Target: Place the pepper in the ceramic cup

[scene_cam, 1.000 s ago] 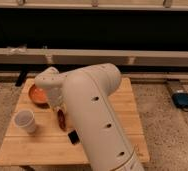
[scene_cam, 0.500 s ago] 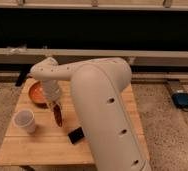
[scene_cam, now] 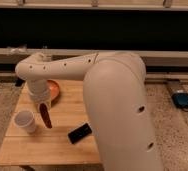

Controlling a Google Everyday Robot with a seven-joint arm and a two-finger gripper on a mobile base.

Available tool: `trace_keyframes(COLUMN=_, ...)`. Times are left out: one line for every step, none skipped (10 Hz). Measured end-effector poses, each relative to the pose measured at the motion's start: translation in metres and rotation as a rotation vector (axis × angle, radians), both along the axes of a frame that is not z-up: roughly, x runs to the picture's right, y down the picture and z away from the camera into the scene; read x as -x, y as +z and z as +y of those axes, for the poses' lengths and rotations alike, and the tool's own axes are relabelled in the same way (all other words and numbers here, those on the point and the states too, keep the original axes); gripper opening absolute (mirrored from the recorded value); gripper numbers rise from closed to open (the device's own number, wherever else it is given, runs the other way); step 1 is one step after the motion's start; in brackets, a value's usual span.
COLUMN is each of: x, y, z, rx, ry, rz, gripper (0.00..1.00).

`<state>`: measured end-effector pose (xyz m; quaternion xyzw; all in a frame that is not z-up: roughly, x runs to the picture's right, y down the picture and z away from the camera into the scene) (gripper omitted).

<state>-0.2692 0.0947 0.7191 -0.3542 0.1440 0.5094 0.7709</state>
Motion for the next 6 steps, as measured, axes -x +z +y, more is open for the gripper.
trace_keyframes(x=0.013, y=-0.003, z=-0.004, rx=-0.012, ry=-0.01, rz=-0.033, gripper=0.0)
trace_keyframes(x=0.026, y=-0.005, z=-0.008, rx=-0.021, ry=-0.022, rz=-0.063, gripper=0.0)
trace_keyframes(x=0.041, y=-0.005, z=-0.015, rx=-0.033, ry=-0.029, rz=-0.097, gripper=0.0)
trace_keyframes(x=0.06, y=-0.005, z=-0.024, rx=-0.045, ry=-0.038, rz=-0.133, gripper=0.0)
trace_keyframes(x=0.078, y=-0.005, z=-0.031, rx=-0.052, ry=-0.046, rz=-0.166, gripper=0.0)
trace_keyframes(x=0.093, y=-0.008, z=-0.038, rx=-0.059, ry=-0.05, rz=-0.199, gripper=0.0)
